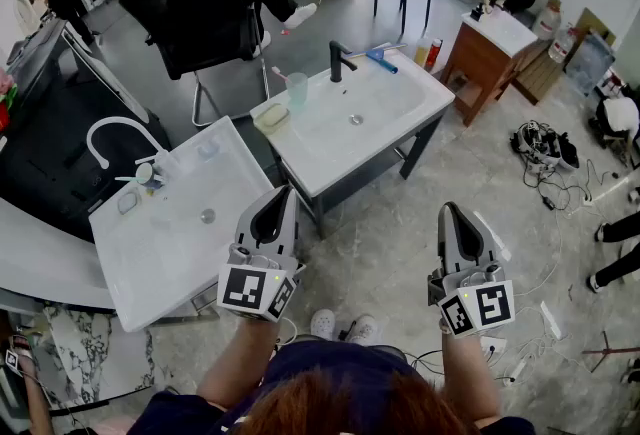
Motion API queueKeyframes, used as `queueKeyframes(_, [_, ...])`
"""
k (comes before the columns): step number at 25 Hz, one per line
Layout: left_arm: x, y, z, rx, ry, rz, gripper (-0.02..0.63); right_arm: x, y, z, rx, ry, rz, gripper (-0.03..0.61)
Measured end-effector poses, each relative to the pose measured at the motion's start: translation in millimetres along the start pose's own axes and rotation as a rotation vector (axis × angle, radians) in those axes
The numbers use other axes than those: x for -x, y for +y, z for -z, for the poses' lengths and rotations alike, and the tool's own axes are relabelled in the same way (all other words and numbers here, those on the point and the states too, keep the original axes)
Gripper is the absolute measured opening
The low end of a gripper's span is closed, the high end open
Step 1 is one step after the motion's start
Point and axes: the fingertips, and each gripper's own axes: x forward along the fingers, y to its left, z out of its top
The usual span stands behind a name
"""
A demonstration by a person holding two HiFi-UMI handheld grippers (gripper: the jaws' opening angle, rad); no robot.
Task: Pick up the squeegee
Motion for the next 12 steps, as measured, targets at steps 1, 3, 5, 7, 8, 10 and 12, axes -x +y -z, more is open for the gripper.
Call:
queueKeyframes(1, [0.6,2.8,0.7,0.000,0.001,0.004,0.020,-1.8,3.6,1.5,0.002,0.002,0.001,0.014])
queueKeyframes(3, [1.3,9.0,1.2,0.000,0.002,0.012,0.020,-6.0,10.2,3.0,0.003,0.000,0.006,0.014])
queueKeyframes(5, [1.4,16.1,-0.2,0.001,-0.002,0.021,0.020,-10.4,15.9,2.1,-0.004,-0.009,0.017,0.014])
queueKeyframes(7, [2.7,22.3,-1.3,0.004,-0.004,0.034,0.020,-11.7,21.1,0.8,-0.018,-0.021,0.032,0.015])
queueKeyframes(8, [3.9,25.0,-1.0,0.006,-0.003,0.042,0.020,-11.0,23.6,0.8,-0.023,-0.025,0.039,0.015])
queueKeyframes(10, [5.9,31.0,0.6,0.008,-0.002,0.054,0.020,-10.0,28.2,2.7,-0.026,-0.028,0.049,0.015])
queueKeyframes(12, [5.6,38.6,3.3,0.014,-0.001,0.056,0.020,-11.9,32.3,5.9,-0.022,-0.024,0.053,0.015])
